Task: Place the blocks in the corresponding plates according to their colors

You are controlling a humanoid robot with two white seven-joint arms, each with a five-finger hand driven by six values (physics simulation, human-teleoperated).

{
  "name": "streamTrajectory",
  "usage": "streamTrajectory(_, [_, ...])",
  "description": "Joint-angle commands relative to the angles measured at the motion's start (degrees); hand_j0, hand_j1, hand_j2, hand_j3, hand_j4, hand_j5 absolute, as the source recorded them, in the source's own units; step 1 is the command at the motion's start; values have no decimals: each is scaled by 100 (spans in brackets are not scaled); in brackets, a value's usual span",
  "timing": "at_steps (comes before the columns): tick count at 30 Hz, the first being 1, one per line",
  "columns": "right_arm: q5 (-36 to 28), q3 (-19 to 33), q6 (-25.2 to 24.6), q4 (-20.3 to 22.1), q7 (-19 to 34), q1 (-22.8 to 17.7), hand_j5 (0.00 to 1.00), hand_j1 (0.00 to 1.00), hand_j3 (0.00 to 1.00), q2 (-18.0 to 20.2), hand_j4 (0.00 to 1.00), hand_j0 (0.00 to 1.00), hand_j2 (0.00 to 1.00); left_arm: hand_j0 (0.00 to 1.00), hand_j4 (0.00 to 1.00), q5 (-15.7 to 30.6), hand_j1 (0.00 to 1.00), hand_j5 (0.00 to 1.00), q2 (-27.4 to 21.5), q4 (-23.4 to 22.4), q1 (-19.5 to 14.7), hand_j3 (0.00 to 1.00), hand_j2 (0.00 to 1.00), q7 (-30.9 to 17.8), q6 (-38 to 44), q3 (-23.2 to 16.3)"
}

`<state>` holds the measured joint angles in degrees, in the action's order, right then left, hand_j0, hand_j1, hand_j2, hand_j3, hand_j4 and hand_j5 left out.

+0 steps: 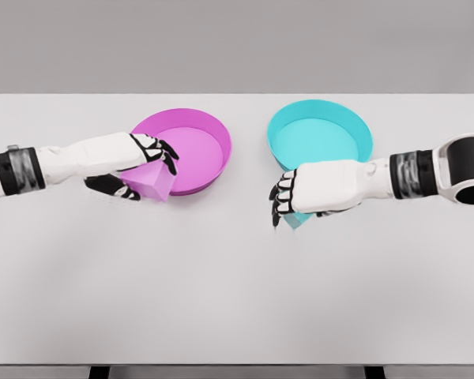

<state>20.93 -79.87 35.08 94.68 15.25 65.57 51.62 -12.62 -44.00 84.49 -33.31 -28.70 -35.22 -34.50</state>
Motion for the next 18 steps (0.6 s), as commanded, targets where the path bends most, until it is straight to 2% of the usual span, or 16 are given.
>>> streamTrajectory(1, [-89, 164, -8, -64, 5, 0, 69, 69, 69, -3, 69, 69, 69, 41, 41, -30, 41, 41, 146, -117, -9, 41, 41, 49, 22, 5])
streamTrajectory(3, [-98, 164, -8, -143, 13, 18, 69, 69, 69, -20, 69, 69, 69, 41, 41, -57, 41, 41, 234, -257, -149, 41, 41, 40, 22, 5])
streamTrajectory(5, [-98, 182, -8, -248, 13, 26, 69, 69, 69, -73, 69, 69, 69, 41, 41, -83, 41, 41, 524, -661, -369, 41, 41, 23, 22, 5])
streamTrajectory(6, [-98, 199, -8, -248, 13, 26, 69, 69, 69, -73, 69, 69, 69, 41, 41, -170, 41, 41, 708, -959, -509, 41, 41, 5, 22, 5])
streamTrajectory(10, [-98, 357, -8, -353, 22, 35, 69, 69, 69, -91, 69, 69, 69, 42, 42, -715, 42, 42, 1218, -1619, -773, 42, 42, 5, 22, 5])
streamTrajectory(12, [-98, 393, -8, -538, 22, 35, 69, 69, 69, -214, 69, 69, 69, 47, 47, -760, 47, 47, 1368, -1866, -826, 47, 47, 5, 22, 5])
streamTrajectory(14, [-98, 402, -8, -749, 22, 62, 69, 69, 69, -354, 69, 69, 69, 66, 66, -725, 66, 66, 1412, -1954, -835, 66, 66, 5, 22, 5])
streamTrajectory(15, [-98, 402, -8, -811, 22, 88, 69, 69, 69, -390, 69, 69, 69, 81, 81, -698, 81, 81, 1412, -1963, -835, 81, 81, 14, 22, 14])
streamTrajectory(17, [-98, 402, -8, -1012, 22, 193, 69, 69, 69, -442, 69, 69, 69, 100, 100, -689, 100, 100, 1429, -1954, -844, 100, 100, 23, 22, 14])
streamTrajectory(18, [-98, 402, -8, -1074, 22, 202, 69, 69, 69, -469, 69, 69, 69, 100, 100, -689, 100, 100, 1429, -1954, -844, 100, 100, 23, 22, 5])
